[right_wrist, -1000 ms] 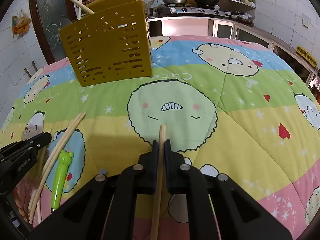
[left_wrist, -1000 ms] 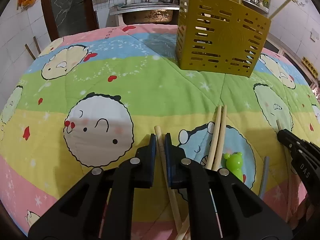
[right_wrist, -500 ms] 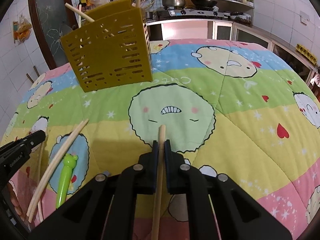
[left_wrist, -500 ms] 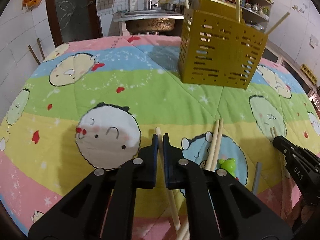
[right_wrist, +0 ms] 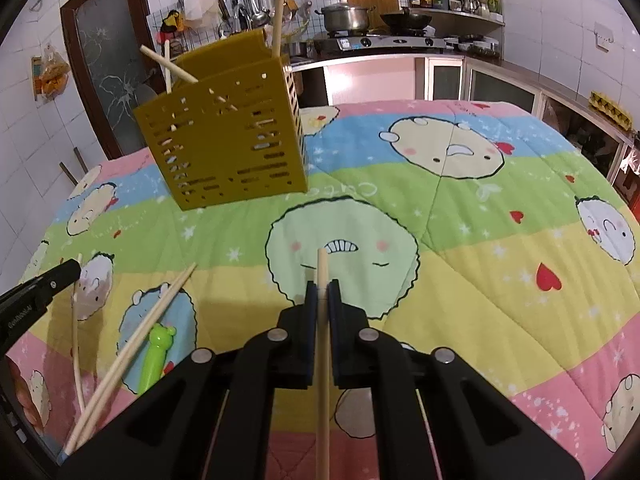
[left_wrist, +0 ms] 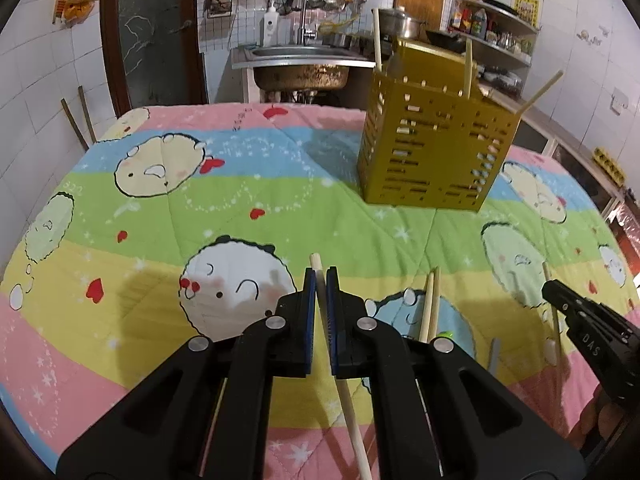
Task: Organize utensils
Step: 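Lift both held chopsticks and carry them toward the yellow holder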
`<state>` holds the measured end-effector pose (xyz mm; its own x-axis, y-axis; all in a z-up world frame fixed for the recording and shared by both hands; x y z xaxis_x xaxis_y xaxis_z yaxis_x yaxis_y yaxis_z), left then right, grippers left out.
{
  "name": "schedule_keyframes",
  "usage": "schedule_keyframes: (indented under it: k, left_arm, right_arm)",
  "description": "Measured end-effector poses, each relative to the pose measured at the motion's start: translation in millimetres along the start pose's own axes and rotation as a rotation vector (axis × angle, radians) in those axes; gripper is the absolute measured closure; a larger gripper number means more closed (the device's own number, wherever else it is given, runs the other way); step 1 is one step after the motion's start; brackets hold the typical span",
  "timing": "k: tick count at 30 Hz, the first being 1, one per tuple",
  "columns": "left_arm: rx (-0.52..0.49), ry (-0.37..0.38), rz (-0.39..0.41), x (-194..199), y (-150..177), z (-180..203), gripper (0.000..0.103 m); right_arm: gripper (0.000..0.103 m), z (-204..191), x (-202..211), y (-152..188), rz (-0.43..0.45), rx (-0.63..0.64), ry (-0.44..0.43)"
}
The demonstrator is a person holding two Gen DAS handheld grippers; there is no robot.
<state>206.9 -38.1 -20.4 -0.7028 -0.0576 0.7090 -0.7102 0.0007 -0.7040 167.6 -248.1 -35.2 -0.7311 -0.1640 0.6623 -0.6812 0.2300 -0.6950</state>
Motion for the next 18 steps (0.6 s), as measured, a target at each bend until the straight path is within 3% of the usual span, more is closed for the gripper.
schedule_keyframes:
  k: [18]
  left_arm:
    - [0.021, 0.083, 0.163, 45.2, -32.3, -8.9, 0.100]
  right_arm:
    - [0.097, -15.0, 41.0, -35.3, 0.129, 0.054, -0.006]
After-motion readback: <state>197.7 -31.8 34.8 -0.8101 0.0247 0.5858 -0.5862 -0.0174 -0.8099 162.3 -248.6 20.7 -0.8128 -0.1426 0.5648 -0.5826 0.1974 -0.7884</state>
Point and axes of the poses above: each gripper's, at about its wrist camera, not at the fingertips, and x roughly against the way its jaws point, z to its right, y to its underside, the point moved 2 cm from there along -x, roughly the way its jaws point, and after that the axes turned 10 degrees about -y, right-handed, at the moved point
